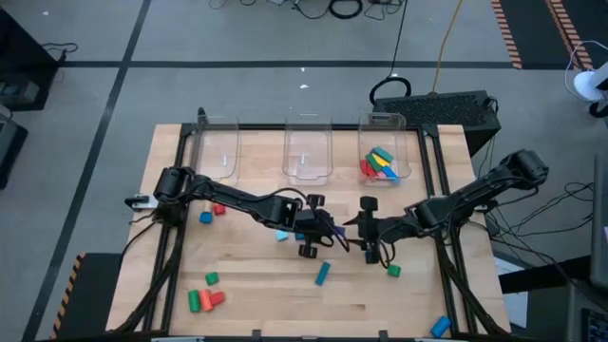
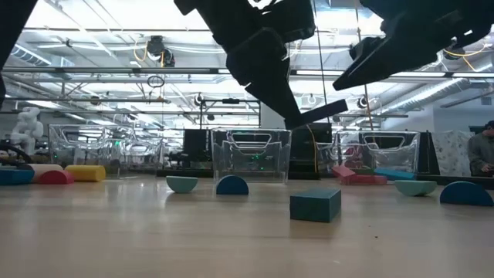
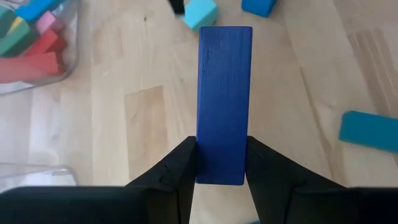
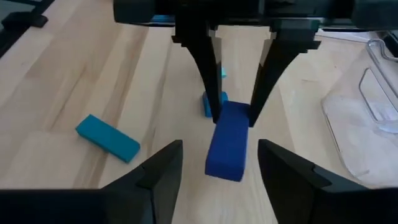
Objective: Sort blocks by size
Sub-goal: Put the blue rectangular block into the right transparent bin
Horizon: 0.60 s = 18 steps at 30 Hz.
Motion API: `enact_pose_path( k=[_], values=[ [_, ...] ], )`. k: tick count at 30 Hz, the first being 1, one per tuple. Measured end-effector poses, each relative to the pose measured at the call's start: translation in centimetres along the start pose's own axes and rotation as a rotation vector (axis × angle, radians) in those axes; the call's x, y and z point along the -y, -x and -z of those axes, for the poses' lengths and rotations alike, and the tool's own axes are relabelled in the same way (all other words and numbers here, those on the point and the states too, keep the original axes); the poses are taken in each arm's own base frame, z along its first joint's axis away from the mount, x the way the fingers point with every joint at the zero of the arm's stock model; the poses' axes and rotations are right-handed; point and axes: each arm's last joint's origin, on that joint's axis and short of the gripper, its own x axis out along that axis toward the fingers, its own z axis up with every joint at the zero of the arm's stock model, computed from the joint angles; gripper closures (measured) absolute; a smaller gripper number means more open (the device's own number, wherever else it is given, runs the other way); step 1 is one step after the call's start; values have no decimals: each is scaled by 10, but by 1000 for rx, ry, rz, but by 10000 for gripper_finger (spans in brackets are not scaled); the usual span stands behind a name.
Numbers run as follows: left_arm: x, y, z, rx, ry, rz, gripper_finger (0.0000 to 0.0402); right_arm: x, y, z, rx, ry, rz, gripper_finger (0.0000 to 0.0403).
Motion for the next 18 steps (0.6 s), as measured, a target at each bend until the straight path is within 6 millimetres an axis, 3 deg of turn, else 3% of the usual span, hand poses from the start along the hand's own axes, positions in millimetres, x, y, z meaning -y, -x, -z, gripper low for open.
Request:
enact_pose_path(
  k=[10, 14, 18],
  values=[
    [-2, 0, -7, 65, 16, -34, 275, 0, -15, 5, -20, -6, 29, 134],
    [-2, 0, -7, 71, 17, -35, 275, 2, -15, 5, -13, -51, 78, 149],
    [-2, 0, -7, 74, 18, -35, 275, 2, -15, 5, -10, -63, 103, 192]
  ],
)
